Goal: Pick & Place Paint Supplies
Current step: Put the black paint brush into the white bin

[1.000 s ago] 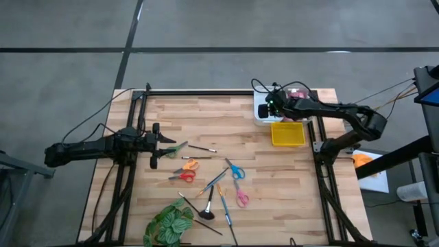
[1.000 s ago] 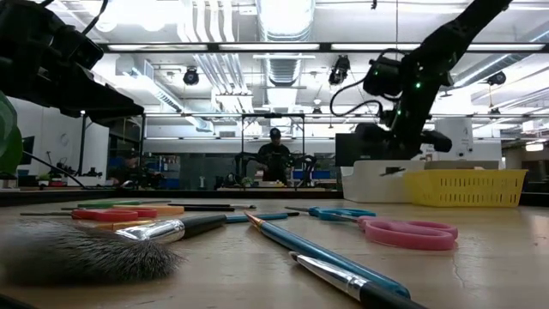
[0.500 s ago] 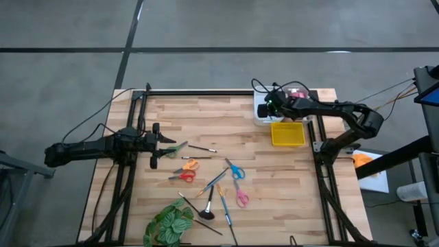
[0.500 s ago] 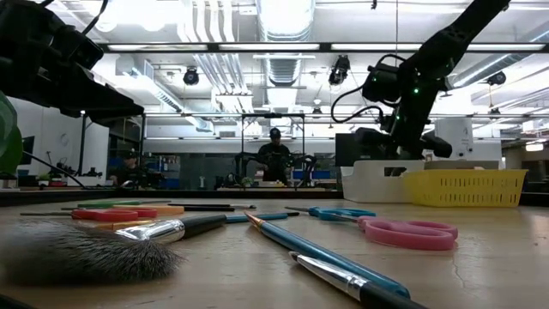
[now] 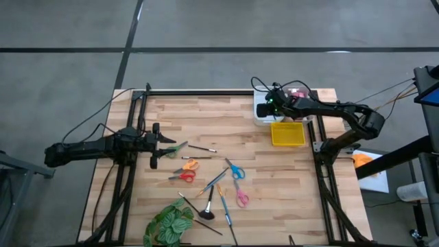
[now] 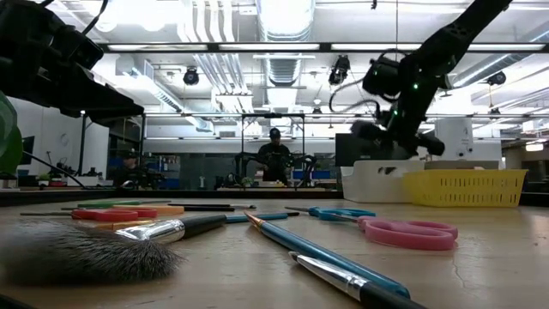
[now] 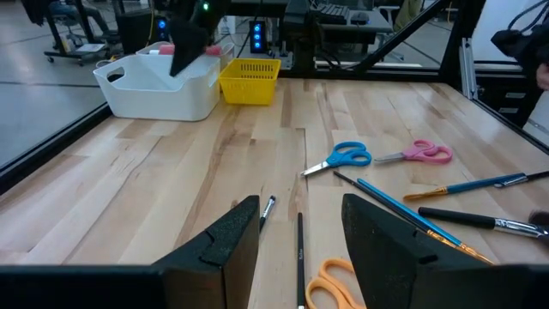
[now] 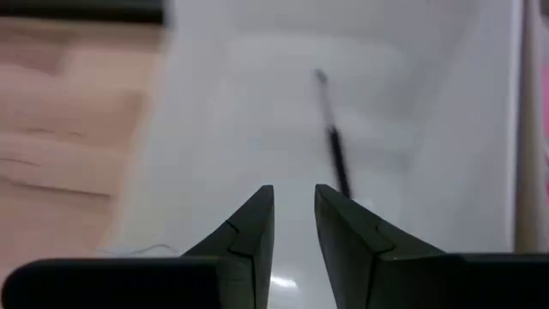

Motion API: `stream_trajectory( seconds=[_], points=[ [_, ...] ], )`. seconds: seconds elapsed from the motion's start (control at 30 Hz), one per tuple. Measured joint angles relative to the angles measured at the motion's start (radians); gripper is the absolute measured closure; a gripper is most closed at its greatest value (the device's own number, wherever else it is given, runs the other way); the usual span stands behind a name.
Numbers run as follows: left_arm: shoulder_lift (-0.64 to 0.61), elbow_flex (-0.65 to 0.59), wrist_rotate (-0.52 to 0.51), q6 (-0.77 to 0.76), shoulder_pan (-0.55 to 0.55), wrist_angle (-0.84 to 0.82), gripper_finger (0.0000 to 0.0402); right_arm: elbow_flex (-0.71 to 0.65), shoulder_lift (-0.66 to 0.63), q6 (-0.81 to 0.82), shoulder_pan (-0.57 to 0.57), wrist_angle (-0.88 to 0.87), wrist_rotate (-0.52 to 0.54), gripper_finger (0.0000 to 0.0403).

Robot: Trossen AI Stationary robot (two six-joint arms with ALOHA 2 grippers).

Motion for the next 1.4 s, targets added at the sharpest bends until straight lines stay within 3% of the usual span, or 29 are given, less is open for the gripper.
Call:
stream_trajectory(
  seconds=[0.17,0.5,0.97,1.17,1.4],
  points=[
    [0.0,0.0,0.0,0.0,0.0,0.0,0.0232,0.0,-0.066,-0.152,0.001,0.124,-0.087,0.0317],
    [0.0,0.0,0.0,0.0,0.0,0.0,0.0232,0.0,-0.146,-0.463,0.026,0.463,-0.448,0.0317],
    [0.0,0.0,0.0,0.0,0.0,0.0,0.0232,0.0,-0.027,-0.769,0.271,0.665,-0.462,0.0317],
    [0.0,0.0,0.0,0.0,0.0,0.0,0.0232,0.012,0.099,-0.714,0.36,0.788,-0.461,0.0317],
    [0.0,0.0,0.0,0.0,0.0,0.0,0.0232,0.165,0.281,-0.598,0.42,0.747,-0.459,0.0317]
  ],
)
